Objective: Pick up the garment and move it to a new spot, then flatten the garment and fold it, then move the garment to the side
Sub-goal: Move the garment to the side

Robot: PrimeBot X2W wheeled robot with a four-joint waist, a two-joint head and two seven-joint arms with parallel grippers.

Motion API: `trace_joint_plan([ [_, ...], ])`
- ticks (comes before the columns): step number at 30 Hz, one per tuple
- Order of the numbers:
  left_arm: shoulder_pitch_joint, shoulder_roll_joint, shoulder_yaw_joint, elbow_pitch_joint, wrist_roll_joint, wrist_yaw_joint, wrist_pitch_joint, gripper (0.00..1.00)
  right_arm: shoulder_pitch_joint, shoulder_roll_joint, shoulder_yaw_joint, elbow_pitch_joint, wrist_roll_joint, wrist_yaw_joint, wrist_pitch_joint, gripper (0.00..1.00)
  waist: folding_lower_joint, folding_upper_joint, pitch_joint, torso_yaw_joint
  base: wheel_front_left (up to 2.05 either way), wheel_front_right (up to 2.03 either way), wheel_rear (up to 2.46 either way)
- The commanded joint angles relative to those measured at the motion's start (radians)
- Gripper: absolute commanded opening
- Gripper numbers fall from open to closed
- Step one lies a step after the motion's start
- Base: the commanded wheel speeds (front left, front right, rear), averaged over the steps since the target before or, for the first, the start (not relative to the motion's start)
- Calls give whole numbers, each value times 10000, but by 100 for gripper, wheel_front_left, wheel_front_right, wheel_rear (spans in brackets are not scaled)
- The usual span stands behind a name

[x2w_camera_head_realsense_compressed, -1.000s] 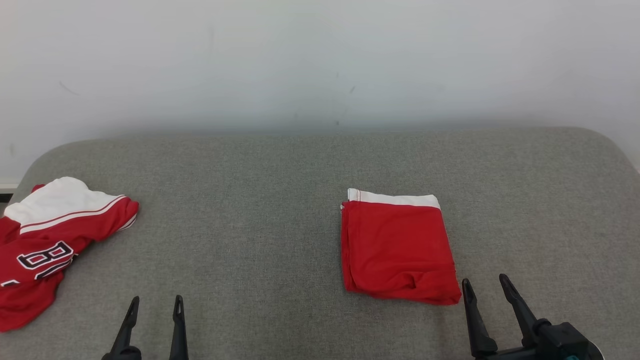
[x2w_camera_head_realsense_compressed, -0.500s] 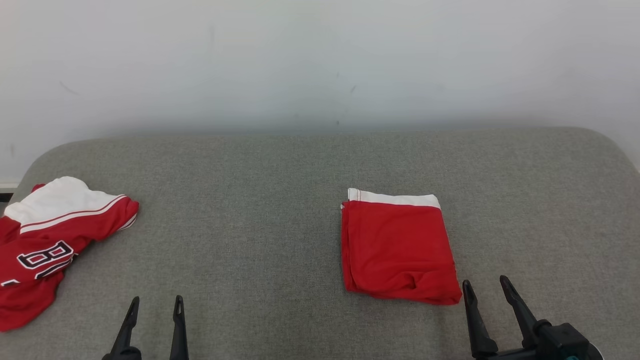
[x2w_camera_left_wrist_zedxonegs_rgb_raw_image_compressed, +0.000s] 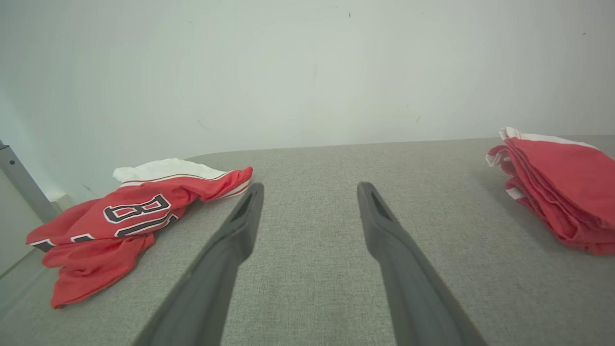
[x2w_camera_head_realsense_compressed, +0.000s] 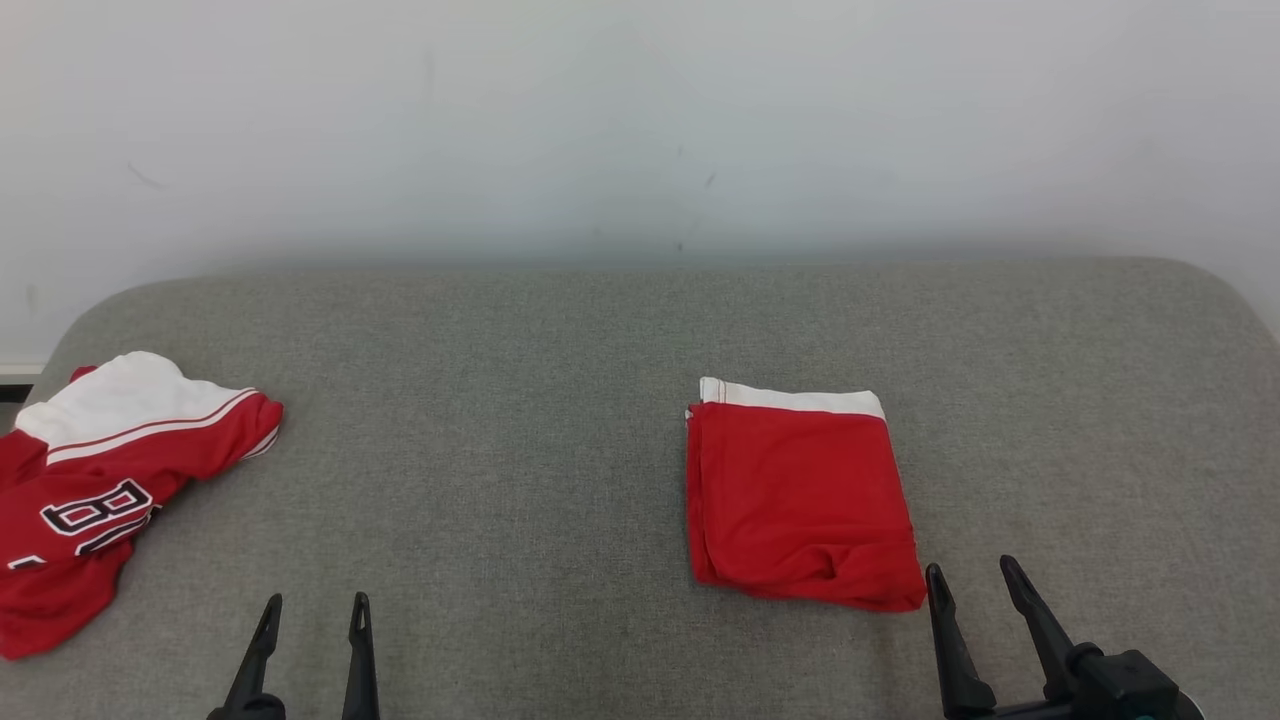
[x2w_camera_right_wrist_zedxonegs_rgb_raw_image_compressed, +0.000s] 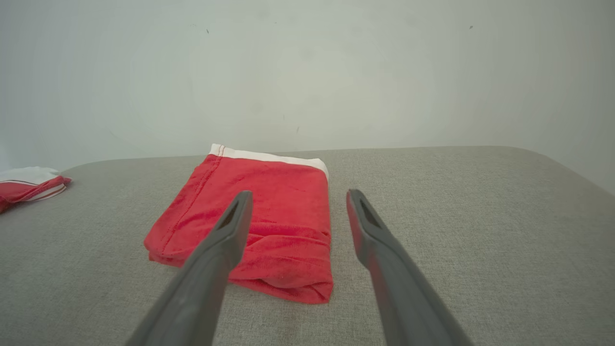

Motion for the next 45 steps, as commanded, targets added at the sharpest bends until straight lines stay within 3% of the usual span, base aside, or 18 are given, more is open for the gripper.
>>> trace_joint_plan([
  [1, 73, 37, -6, 6, -118, 20, -32, 100, 44, 52, -17, 1, 20, -25, -47, 100, 0, 0, -5, 8, 0, 0, 0],
  [15, 45, 16, 1, -44, -211, 16, -32, 100, -1004, -304, 237, 495, -11, -25, -47, 100, 0, 0, 147, 90, 0, 0, 0],
  [26, -429, -45, -120, -154, -240, 2, -32, 100, -3422, -1025, 584, 2872, 601, -25, 263, 100, 0, 0, 856, 296, 0, 0, 0],
  [34, -835, -154, -240, -170, -275, 24, -32, 100, -5082, -1539, 1444, 5079, 1304, -25, 662, 100, 0, 0, 1531, 489, 0, 0, 0],
  [45, -1229, -224, -216, -125, -289, -6, -32, 100, -6023, -1504, 2619, 7365, 1963, -25, 863, 100, 0, 0, 1919, 588, 0, 0, 0],
])
